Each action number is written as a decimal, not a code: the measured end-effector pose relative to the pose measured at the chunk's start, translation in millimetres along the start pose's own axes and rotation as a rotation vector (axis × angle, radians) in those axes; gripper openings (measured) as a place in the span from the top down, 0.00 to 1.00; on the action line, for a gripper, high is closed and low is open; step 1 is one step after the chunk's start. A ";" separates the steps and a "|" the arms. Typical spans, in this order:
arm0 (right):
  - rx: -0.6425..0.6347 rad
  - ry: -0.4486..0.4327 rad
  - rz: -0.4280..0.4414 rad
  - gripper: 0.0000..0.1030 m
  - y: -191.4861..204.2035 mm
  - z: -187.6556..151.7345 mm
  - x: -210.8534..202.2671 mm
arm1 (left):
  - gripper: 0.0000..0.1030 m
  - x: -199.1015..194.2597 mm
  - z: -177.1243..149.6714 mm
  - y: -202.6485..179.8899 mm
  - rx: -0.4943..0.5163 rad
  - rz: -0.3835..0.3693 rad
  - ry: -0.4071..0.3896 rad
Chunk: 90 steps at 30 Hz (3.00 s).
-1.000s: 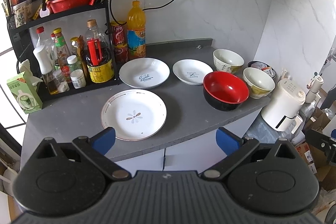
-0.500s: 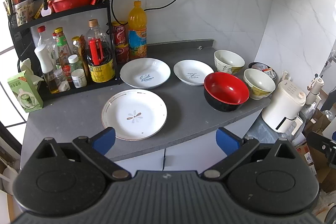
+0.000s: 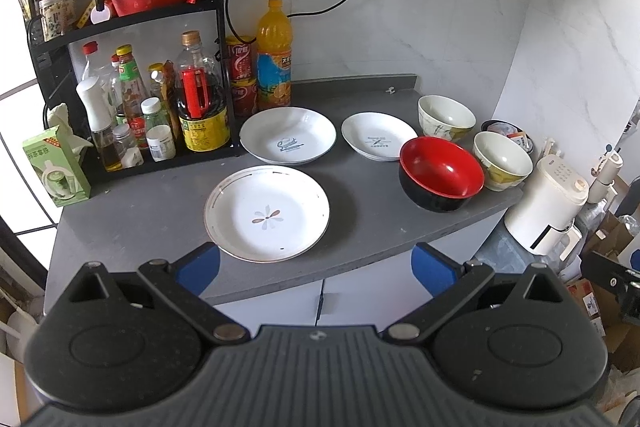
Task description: Organize plates and bowls
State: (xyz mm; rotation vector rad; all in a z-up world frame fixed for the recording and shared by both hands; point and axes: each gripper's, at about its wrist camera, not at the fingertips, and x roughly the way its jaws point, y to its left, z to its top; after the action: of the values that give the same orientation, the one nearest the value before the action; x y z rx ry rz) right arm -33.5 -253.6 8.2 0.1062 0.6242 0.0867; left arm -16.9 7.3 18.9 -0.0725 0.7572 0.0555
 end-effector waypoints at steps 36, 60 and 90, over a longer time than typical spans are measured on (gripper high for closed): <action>0.046 0.042 -0.013 0.00 -64.0 7.2 26.9 | 0.02 18.0 12.1 -37.3 0.026 0.026 0.051; 0.137 0.077 -0.156 0.01 -128.5 48.1 125.2 | 0.02 141.8 79.1 -114.4 0.137 -0.051 0.099; 0.399 0.165 -0.178 0.40 -168.9 92.6 252.7 | 0.33 310.3 165.5 -213.3 0.320 -0.311 0.195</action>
State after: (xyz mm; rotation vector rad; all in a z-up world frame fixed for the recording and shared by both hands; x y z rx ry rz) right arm 233.3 -399.1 -84.4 0.4311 0.8078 -0.2051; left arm 337.7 -183.4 -64.9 0.1115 0.9337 -0.3730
